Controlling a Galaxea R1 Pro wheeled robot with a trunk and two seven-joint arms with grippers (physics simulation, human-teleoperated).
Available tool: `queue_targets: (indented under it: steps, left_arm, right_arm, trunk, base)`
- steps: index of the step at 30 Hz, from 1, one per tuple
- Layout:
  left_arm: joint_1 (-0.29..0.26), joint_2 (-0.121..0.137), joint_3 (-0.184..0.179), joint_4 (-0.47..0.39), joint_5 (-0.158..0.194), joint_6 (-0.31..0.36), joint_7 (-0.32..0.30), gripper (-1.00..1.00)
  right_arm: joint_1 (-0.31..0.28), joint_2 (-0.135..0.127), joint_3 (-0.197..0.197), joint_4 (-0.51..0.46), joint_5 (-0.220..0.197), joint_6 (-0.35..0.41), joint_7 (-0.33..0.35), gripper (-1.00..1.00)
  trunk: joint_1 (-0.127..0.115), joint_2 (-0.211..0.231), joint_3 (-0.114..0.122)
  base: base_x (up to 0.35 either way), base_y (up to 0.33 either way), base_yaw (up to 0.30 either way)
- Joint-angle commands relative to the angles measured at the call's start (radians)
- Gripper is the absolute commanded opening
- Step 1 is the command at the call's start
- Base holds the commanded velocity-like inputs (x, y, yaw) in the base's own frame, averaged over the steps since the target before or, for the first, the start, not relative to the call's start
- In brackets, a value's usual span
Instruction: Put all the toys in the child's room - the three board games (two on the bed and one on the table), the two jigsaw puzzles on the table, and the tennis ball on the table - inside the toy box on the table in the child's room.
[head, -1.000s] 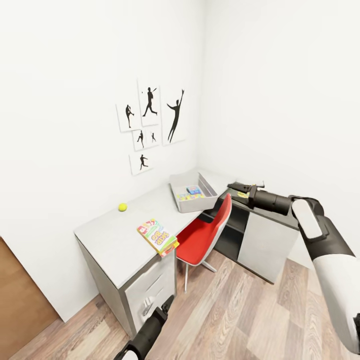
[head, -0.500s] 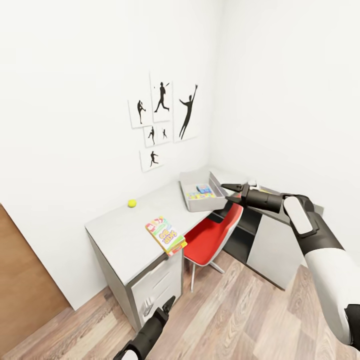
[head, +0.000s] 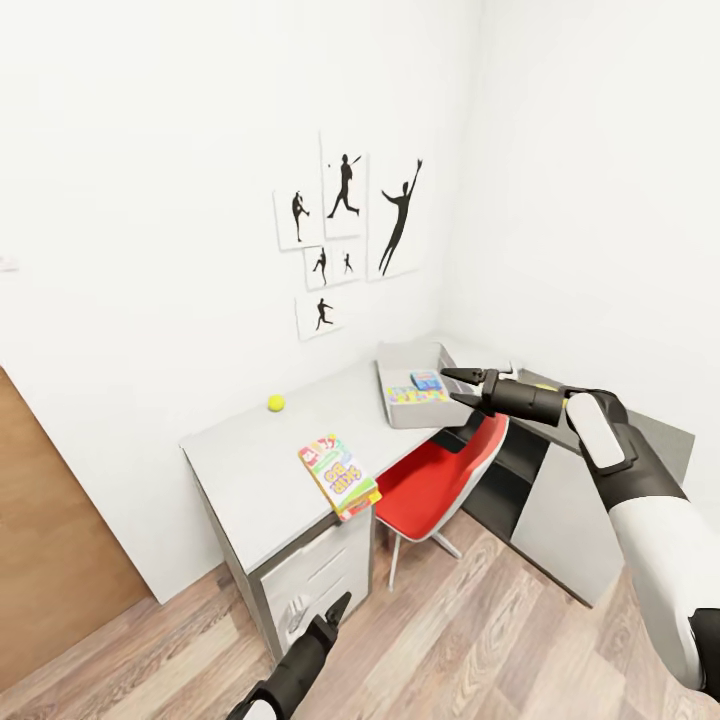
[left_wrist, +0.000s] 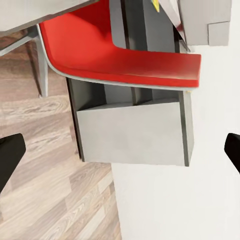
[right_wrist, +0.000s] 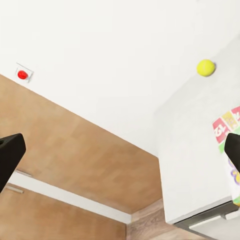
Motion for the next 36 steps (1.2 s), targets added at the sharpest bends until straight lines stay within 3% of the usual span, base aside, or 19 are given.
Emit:
queue_targets:
  steps: [1, 11, 27, 36]
  left_arm:
    - [-0.001, 0.000, -0.003, 0.000, 0.010, 0.004, -0.002, 1.00]
    - [-0.001, 0.000, -0.003, 0.000, 0.010, 0.002, -0.004, 1.00]
    - [0.008, 0.000, -0.003, -0.037, 0.011, 0.004, -0.006, 1.00]
    - [0.008, -0.002, 0.000, -0.038, 0.008, 0.002, -0.045, 1.00]
  right_arm:
    - [-0.001, -0.001, 0.001, 0.000, 0.004, 0.001, 0.006, 1.00]
    - [-0.002, -0.001, 0.001, 0.001, 0.004, 0.001, 0.006, 1.00]
    - [-0.006, -0.001, 0.001, 0.000, 0.003, 0.001, 0.006, 1.00]
    - [-0.006, -0.001, 0.001, -0.001, 0.003, 0.001, 0.006, 1.00]
  trunk:
    - [0.001, -0.002, -0.003]
    - [0.001, -0.002, -0.003]
    - [0.001, -0.002, 0.004]
    - [0.001, -0.002, 0.008]
  base:
    - [0.082, -0.040, 0.067]
    - [0.019, -0.114, 0.083]
    - [0.046, -0.075, 0.268]
    - [0.007, -0.005, 0.278]
